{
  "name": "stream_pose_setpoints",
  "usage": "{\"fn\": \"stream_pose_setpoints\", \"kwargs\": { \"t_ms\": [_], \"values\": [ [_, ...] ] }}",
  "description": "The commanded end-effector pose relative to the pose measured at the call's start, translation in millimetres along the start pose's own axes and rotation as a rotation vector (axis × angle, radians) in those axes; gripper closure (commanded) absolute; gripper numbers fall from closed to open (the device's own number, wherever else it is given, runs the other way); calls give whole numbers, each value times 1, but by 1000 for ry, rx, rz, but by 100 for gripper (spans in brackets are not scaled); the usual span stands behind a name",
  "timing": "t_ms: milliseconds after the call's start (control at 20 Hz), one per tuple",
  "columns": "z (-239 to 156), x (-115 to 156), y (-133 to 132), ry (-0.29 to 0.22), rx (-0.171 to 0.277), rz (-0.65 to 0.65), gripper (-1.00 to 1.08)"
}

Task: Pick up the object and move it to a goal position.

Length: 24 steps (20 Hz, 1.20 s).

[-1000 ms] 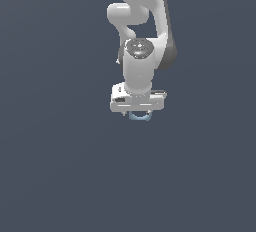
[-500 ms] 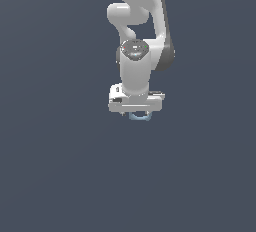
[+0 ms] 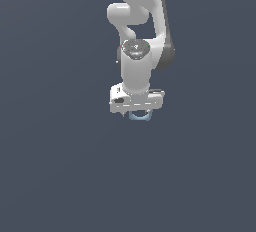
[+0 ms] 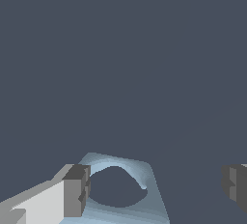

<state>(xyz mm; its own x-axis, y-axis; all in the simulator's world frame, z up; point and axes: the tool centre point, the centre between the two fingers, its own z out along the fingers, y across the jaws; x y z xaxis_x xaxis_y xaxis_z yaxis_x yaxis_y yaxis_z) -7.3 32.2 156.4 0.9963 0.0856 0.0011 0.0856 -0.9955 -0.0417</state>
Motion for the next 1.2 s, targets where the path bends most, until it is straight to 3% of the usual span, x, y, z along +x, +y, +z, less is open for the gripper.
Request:
{"fn": "stream_pose_setpoints", "kwargs": {
  "t_ms": [0, 1150],
  "values": [
    [0, -2, -1, 0, -1, -43, -92],
    [6, -34, -19, -8, -14, -675, -92]
  ]
}}
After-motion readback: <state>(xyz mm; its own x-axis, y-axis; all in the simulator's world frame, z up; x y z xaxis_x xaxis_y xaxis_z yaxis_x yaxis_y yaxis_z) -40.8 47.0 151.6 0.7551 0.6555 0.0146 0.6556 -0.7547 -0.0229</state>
